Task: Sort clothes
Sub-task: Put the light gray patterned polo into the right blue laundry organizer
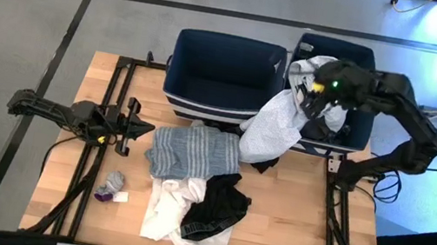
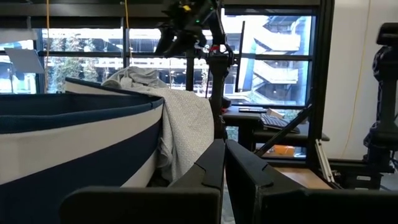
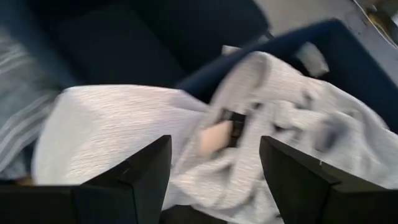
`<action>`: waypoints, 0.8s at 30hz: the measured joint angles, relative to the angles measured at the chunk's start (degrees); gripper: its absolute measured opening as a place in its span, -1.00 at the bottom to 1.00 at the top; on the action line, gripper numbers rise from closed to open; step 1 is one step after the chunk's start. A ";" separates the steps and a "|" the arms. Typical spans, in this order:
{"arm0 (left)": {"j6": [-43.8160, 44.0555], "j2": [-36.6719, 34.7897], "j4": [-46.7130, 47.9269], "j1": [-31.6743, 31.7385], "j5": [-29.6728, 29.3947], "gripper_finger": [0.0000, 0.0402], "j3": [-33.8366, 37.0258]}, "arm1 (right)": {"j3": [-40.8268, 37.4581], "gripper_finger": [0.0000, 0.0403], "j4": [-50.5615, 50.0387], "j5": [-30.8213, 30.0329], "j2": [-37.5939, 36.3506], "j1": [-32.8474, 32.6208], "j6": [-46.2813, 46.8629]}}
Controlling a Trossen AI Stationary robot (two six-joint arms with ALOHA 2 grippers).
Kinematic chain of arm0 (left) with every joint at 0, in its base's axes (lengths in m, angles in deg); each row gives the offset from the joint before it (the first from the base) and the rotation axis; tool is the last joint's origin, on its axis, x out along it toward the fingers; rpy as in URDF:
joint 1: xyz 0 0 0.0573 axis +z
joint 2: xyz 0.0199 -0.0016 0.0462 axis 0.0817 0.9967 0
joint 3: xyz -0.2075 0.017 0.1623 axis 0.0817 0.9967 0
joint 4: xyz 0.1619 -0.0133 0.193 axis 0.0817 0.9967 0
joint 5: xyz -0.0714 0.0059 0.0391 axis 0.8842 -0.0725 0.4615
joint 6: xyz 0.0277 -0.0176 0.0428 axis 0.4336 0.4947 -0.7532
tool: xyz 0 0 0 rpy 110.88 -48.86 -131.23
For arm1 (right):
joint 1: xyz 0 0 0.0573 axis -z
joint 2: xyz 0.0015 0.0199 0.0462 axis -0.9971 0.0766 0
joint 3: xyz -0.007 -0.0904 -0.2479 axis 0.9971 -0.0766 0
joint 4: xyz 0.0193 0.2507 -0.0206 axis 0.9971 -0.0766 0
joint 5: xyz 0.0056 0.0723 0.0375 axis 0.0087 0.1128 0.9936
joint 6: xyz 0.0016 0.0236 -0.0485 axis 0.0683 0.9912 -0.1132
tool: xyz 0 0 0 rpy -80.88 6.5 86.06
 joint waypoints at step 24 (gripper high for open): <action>-0.23 0.00 0.09 0.00 -0.90 -0.98 0.00 | -23.82 0.21 20.89 -0.94 0.09 -20.86 -8.49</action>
